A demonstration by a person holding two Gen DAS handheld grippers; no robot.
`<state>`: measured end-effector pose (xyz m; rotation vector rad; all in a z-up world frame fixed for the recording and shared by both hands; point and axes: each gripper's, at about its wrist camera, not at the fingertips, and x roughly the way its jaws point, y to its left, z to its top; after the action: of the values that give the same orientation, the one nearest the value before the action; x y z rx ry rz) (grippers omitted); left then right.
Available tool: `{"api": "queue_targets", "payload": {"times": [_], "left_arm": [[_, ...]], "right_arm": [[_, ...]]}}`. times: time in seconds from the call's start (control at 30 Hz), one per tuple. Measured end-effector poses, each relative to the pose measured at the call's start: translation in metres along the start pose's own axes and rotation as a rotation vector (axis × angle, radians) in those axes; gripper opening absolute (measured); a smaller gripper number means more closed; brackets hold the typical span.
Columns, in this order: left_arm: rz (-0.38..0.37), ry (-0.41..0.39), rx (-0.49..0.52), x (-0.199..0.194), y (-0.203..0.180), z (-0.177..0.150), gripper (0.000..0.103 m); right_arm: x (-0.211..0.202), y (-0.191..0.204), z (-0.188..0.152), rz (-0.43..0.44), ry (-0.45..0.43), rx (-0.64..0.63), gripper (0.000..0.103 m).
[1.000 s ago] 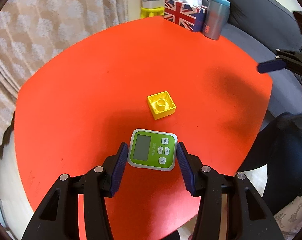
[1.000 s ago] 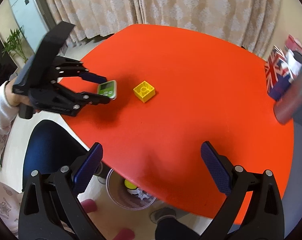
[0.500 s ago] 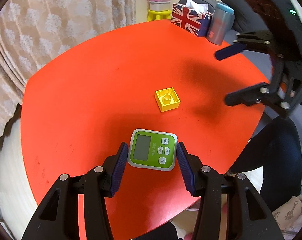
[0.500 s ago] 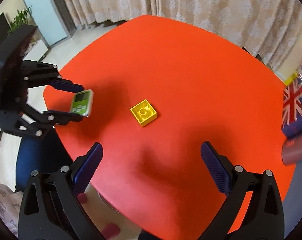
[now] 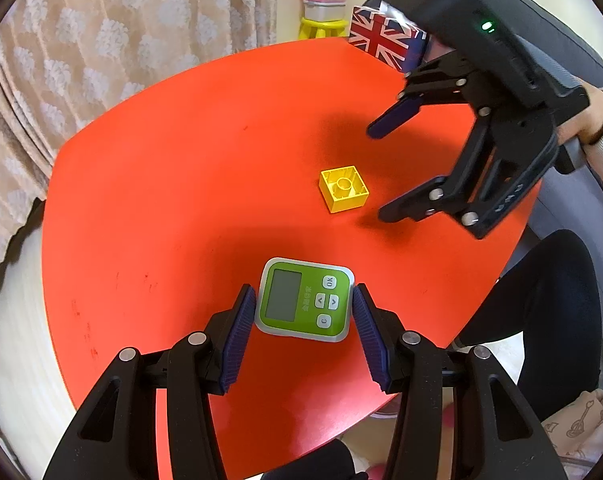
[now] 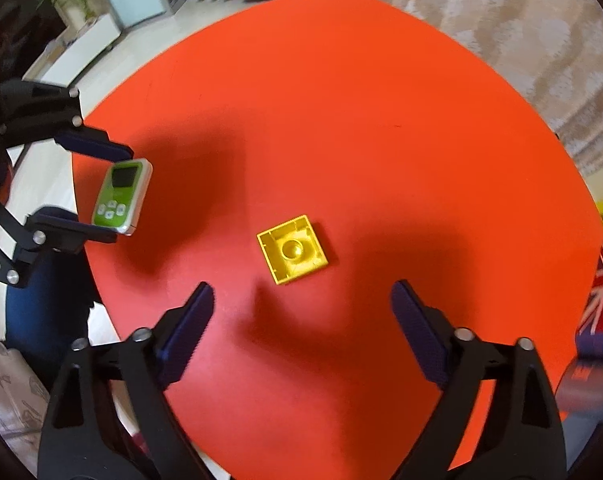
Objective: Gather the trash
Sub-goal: 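Grasp the yellow toy block with the right tool while the left tool holds the timer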
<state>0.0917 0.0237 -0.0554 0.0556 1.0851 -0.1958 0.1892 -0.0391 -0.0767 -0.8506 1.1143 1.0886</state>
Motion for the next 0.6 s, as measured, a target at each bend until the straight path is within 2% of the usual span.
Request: {"api": "queue_targets", "payload": {"times": [0.3, 0.43, 0.6], "left_arm": [[-0.008, 0.002, -0.014, 0.003, 0.004, -0.003, 0.049], [-0.010, 0.004, -0.016, 0.005, 0.004, -0.005, 0.049], [-0.010, -0.003, -0.017, 0.005, 0.006, -0.004, 0.049]], "right_arm": [[0.018, 0.001, 0.014, 0.018, 0.013, -0.038, 0.059], [0.017, 0.000, 0.015, 0.001, 0.012, -0.039, 0.037], [0.012, -0.001, 0.013, -0.003, -0.015, -0.010, 0.036]]}}
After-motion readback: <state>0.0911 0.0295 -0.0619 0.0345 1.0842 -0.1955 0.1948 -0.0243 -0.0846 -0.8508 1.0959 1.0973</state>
